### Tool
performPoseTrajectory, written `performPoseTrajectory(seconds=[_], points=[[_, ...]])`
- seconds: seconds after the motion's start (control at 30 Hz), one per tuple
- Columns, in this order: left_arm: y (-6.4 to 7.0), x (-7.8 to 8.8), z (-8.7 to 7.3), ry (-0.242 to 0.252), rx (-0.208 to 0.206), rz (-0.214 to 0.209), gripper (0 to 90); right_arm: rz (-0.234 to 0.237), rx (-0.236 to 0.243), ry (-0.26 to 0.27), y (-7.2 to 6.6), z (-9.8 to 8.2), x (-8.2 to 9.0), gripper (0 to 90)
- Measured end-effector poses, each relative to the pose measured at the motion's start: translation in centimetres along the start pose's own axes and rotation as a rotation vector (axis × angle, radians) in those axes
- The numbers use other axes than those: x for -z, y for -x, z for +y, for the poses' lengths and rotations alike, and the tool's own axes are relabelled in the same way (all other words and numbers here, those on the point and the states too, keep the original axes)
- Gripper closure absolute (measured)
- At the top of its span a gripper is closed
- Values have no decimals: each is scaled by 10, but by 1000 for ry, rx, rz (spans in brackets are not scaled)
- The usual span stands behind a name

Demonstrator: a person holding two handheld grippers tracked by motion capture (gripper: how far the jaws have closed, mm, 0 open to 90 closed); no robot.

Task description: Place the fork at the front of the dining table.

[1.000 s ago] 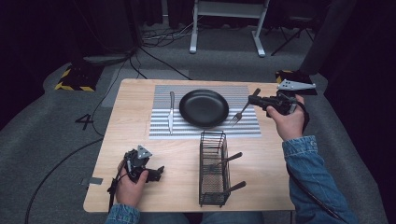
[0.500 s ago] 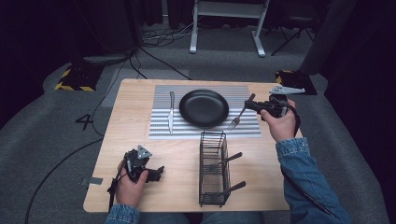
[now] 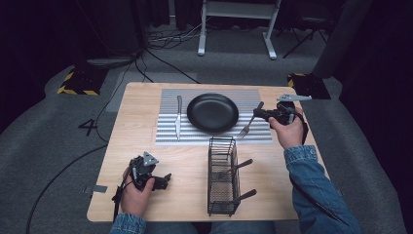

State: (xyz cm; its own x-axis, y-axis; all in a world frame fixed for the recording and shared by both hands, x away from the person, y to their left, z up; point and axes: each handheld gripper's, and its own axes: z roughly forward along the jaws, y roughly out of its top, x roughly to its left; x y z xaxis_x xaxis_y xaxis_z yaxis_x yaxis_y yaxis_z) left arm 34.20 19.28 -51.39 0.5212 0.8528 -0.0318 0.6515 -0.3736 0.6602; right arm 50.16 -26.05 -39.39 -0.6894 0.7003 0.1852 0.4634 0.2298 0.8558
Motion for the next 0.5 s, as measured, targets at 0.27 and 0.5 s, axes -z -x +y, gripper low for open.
performPoseTrajectory(seconds=[0.27,0.5], points=[[0,0,0,0,0,0,0,4,-8,-16,2,-4,-8,873],[0,0,0,0,0,0,0,9,-13,-18,1,-7,-13,873]])
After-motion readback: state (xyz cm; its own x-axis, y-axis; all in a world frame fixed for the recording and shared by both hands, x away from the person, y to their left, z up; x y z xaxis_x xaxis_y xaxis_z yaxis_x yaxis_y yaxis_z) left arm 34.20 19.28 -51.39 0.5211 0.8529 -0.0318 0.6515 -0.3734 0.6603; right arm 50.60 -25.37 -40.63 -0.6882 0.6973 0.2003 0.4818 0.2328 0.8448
